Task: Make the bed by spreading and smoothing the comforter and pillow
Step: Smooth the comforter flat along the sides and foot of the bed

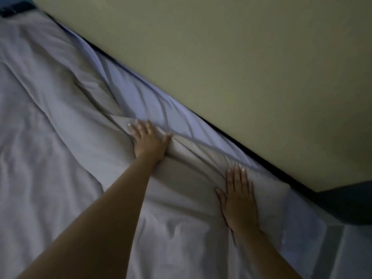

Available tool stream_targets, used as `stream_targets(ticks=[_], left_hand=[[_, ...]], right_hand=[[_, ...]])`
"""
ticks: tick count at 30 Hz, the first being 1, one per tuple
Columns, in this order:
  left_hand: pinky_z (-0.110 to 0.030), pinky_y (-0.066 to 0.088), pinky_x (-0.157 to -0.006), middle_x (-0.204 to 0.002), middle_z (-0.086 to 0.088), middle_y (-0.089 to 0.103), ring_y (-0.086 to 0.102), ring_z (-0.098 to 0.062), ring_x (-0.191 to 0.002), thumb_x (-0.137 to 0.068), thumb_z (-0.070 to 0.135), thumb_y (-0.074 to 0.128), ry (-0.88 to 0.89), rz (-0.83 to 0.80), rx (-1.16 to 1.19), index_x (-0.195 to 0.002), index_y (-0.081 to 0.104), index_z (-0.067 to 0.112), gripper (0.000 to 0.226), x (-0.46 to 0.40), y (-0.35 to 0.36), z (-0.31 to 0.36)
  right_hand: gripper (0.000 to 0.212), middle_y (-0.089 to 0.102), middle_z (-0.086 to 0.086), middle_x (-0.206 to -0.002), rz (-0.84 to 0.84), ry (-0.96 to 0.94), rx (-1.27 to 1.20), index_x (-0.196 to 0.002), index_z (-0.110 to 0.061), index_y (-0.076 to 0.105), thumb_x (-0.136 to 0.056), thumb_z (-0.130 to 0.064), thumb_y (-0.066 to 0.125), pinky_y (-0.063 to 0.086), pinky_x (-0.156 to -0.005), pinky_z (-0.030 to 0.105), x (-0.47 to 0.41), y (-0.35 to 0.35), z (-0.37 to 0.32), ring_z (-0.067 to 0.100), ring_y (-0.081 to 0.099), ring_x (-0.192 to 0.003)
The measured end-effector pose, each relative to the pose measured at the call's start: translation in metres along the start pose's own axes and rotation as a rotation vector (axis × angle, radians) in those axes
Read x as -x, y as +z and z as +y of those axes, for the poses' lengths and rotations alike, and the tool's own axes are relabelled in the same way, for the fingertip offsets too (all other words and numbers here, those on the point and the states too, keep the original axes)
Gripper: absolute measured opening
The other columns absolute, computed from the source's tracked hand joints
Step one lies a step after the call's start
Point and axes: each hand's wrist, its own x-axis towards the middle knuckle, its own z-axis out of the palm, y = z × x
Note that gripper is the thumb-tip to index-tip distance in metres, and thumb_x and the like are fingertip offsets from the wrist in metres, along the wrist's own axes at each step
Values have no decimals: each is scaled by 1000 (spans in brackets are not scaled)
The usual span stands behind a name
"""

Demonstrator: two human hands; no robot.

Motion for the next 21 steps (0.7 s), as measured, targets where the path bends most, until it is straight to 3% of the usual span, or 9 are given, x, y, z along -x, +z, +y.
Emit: stream_targets(ticks=[2, 5, 8, 12, 15, 18, 21], left_hand=[[-51, -5, -118, -159, -19, -15, -21, -43, -143, -88, 73, 22, -17, 18, -6, -154, -5, 15, 92, 2, 30, -11], [-60, 6, -115, -159, -12, -19, -22, -41, -143, -86, 75, 21, -23, 86, 10, -153, -3, 32, 83, 17, 51, -16], [-63, 12, -113, -159, -13, -19, -19, -46, -142, -91, 70, 24, -44, 73, 3, -153, 3, 36, 74, 20, 56, -9], [-53, 8, -119, -160, -21, -5, -5, -47, -145, -103, 39, 23, 19, 16, -49, -152, 24, 26, 51, 19, 52, -3], [-44, 4, -121, -160, -19, 2, -2, -39, -147, -106, 28, 20, 42, 16, -16, -152, 25, 14, 49, 27, 45, -5], [-39, 9, -121, -161, -15, 5, -1, -32, -149, -105, 19, 23, 57, 42, 64, -150, 26, 8, 47, 35, 34, 3], [-30, 6, -121, -162, -9, 2, -1, -22, -150, -104, 18, 26, 103, 35, 294, -152, 20, 8, 49, 46, 15, 38]], right_hand=[[66, 32, 16, -152, 48, -12, 24, -146, -7, 35, -99, -49, 15, 19, -113, 43, -3, 11, 0, 32, 29, -141], [62, 32, 16, -152, 54, -19, 23, -145, -7, 36, -100, -44, 13, 20, -113, 44, 0, 20, 4, 32, 31, -140], [61, 34, 16, -151, 54, -25, 10, -144, -7, 39, -101, -41, 11, 21, -112, 44, 6, 22, 9, 31, 31, -140], [61, 39, 17, -148, 79, -53, -31, -139, -5, 45, -102, -38, 10, 22, -110, 43, 4, 20, 14, 30, 30, -139], [64, 44, 19, -144, 101, -84, -47, -135, 0, 50, -102, -37, 9, 24, -108, 43, 3, 17, 15, 34, 39, -135], [68, 50, 23, -138, 148, -78, -62, -128, 6, 54, -103, -37, 8, 25, -106, 41, -2, 8, 25, 38, 48, -128], [74, 53, 23, -134, 178, -41, -89, -123, 10, 57, -103, -39, 5, 21, -109, 39, 10, -12, 45, 34, 46, -129]])
